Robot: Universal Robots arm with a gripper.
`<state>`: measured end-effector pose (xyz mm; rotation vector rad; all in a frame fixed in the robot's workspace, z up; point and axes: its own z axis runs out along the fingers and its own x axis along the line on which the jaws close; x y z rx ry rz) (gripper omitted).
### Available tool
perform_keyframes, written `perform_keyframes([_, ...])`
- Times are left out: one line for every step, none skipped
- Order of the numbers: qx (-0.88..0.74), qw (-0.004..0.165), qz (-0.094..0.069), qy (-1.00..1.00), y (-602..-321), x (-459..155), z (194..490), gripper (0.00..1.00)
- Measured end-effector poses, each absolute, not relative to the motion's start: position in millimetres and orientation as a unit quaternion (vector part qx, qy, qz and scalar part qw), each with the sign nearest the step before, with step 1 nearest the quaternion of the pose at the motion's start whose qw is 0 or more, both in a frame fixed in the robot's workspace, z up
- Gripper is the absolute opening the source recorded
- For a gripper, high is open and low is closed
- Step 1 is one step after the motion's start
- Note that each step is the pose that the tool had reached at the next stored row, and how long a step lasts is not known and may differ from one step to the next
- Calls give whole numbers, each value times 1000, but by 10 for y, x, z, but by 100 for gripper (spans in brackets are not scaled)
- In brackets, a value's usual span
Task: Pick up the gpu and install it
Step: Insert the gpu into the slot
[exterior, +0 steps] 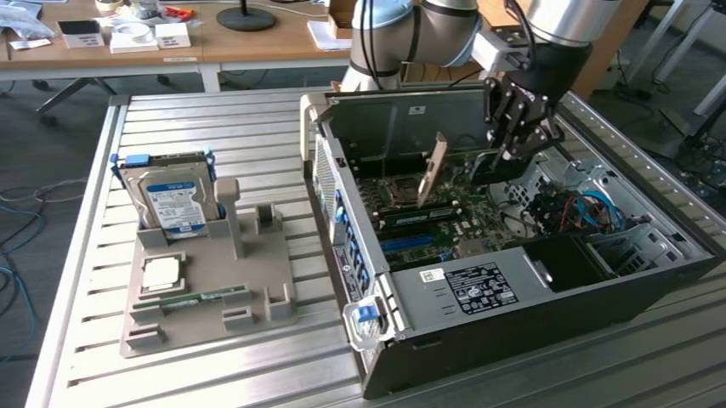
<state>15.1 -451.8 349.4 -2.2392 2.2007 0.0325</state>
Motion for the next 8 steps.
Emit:
perform_keyframes([-713,1,10,701,-4518,142,3486,27])
perform_keyframes([-713,1,10,701,-4518,142,3486,27])
perform_keyframes([-713,1,10,701,-4518,142,3485,27])
perform_keyframes([-713,1,10,701,-4518,142,3485,27])
perform_keyframes([-713,1,10,701,-4519,142,3486,27])
perform_keyframes([-713,1,10,701,-4519,142,3485,27])
perform_keyframes([-713,1,10,701,-4518,142,3485,27])
perform_keyframes([-713,1,10,701,-4518,142,3485,27])
